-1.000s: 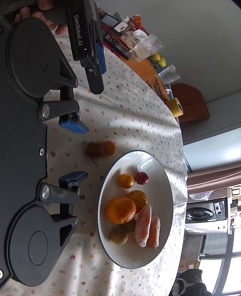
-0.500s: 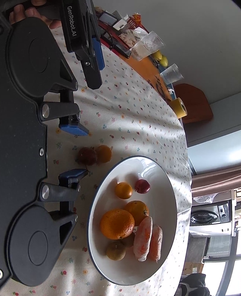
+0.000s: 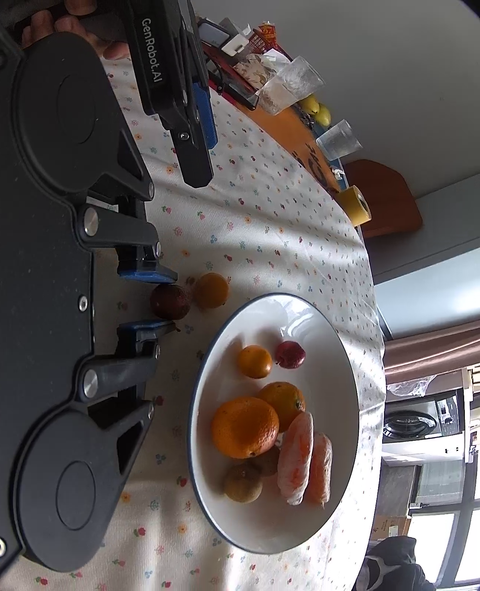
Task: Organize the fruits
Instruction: 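Grasp a dark red plum with right tool while left tool grasps small orange, then lower the plum into the bowl with right tool while left tool releases orange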
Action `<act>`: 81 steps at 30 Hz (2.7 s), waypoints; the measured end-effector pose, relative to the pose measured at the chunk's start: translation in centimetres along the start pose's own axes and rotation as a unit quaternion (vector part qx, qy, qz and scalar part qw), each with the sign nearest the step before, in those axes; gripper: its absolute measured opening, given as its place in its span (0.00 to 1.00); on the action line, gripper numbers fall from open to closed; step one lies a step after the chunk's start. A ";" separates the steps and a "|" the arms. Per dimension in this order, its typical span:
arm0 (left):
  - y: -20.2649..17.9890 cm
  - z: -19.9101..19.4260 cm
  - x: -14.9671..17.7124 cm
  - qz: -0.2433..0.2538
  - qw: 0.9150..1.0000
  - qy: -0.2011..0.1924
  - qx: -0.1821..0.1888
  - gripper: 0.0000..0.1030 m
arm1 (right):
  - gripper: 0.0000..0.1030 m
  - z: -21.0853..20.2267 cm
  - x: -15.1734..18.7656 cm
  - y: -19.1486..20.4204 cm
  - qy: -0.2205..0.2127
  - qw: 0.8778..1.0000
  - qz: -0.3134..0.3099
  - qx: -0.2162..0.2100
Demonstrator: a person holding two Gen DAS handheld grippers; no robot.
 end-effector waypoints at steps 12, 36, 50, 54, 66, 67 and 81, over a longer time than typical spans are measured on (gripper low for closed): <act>-3.0 2.7 -1.1 0.034 0.999 0.005 0.033 0.49 | 0.19 -2.0 0.0 -3.5 -0.025 0.999 0.034 0.020; -5.8 6.0 -2.3 0.071 0.996 0.029 0.038 0.22 | 0.19 -4.6 -0.2 -8.3 -0.053 0.994 0.075 0.054; -6.4 2.5 -3.8 0.071 0.997 -0.007 0.029 0.22 | 0.19 -7.7 -0.5 -8.6 -0.085 0.992 0.081 0.053; -6.7 1.8 -4.6 0.072 0.997 -0.019 0.031 0.22 | 0.19 -8.3 -1.0 -8.2 -0.092 0.992 0.079 0.047; -7.3 1.6 -6.9 0.074 0.996 -0.041 0.032 0.22 | 0.19 -9.2 -3.2 -7.3 -0.114 0.991 0.063 0.040; -7.2 1.7 -7.0 0.073 0.996 -0.041 0.032 0.22 | 0.19 -9.1 -3.4 -7.4 -0.114 0.991 0.064 0.040; -6.7 5.8 -7.9 0.072 0.996 -0.024 0.041 0.22 | 0.19 -6.8 -5.6 -9.2 -0.110 0.990 0.074 0.050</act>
Point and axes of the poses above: each gripper's, at about its wrist camera, not at the fingertips, and z roughly the way its jaws point, y to its left, x to its underside, the point moved 2 cm from there along z, roughly the way its jaws point, and after that the axes turned 11 degrees about z, right-handed, at the moved point
